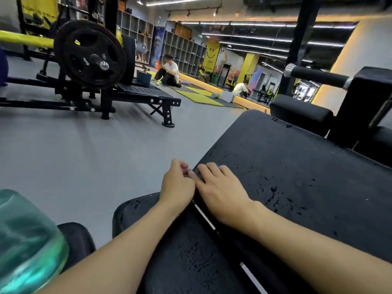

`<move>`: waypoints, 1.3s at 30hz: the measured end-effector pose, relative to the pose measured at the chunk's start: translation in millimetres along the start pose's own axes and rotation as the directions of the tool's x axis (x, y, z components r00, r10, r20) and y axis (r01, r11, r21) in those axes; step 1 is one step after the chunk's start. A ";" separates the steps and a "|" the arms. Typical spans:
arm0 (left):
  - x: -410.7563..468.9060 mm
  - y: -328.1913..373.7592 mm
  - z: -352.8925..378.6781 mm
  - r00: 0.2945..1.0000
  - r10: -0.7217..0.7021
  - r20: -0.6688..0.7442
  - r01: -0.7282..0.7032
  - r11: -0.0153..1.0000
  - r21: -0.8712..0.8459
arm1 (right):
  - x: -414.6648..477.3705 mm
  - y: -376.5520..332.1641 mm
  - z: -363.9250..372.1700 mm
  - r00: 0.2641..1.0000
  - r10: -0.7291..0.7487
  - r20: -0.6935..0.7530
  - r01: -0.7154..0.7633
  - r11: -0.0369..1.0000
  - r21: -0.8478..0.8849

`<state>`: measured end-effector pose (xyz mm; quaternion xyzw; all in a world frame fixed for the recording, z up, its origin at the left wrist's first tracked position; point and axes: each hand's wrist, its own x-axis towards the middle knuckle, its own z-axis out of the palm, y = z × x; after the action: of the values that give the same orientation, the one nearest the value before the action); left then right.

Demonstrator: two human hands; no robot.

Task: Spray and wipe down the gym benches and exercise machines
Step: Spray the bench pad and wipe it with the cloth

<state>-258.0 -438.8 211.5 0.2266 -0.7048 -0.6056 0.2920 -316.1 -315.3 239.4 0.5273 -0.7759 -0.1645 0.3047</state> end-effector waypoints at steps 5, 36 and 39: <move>-4.8 4.6 -2.3 0.992 0.064 0.111 -0.081 0.983 0.163 | 35.1 42.4 -13.2 0.998 0.019 0.063 -0.026 0.993 0.113; -11.1 8.7 7.3 0.905 0.165 0.392 -0.353 0.805 0.476 | -16.1 92.9 -48.2 0.897 0.434 0.078 -0.440 0.893 0.097; -14.9 18.7 5.7 0.933 0.111 0.342 -0.243 0.896 0.372 | -49.1 16.1 -53.5 0.966 0.165 0.201 -0.196 0.970 0.146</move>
<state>-250.3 -421.6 227.3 0.1179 -0.8705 -0.4435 0.1778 -280.4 -260.4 274.7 0.4595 -0.8571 -0.1201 0.1997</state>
